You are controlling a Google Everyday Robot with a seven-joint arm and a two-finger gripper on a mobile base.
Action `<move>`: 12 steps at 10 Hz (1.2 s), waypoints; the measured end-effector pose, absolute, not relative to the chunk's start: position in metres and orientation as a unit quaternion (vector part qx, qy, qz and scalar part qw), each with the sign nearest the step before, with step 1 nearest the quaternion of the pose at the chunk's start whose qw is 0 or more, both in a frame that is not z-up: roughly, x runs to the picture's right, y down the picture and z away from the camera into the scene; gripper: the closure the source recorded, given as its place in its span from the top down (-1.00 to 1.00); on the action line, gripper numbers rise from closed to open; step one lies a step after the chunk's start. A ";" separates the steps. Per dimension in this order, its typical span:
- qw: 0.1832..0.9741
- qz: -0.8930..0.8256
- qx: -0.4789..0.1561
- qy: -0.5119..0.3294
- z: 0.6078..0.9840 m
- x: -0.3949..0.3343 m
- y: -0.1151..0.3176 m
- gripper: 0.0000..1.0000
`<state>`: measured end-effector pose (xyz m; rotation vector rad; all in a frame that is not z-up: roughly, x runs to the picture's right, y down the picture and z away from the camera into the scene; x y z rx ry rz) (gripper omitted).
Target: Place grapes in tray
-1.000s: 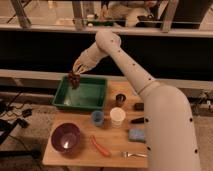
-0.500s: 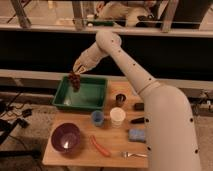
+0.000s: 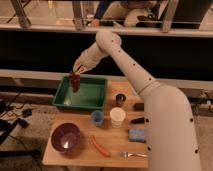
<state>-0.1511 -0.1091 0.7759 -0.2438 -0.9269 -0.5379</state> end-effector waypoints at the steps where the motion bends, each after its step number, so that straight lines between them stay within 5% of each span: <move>1: 0.853 -0.256 -0.116 -0.440 0.776 -0.151 -0.109 -0.93; 5: 0.853 -0.256 -0.116 -0.440 0.776 -0.151 -0.109 -0.97; 12: 0.853 -0.255 -0.116 -0.441 0.776 -0.151 -0.109 0.40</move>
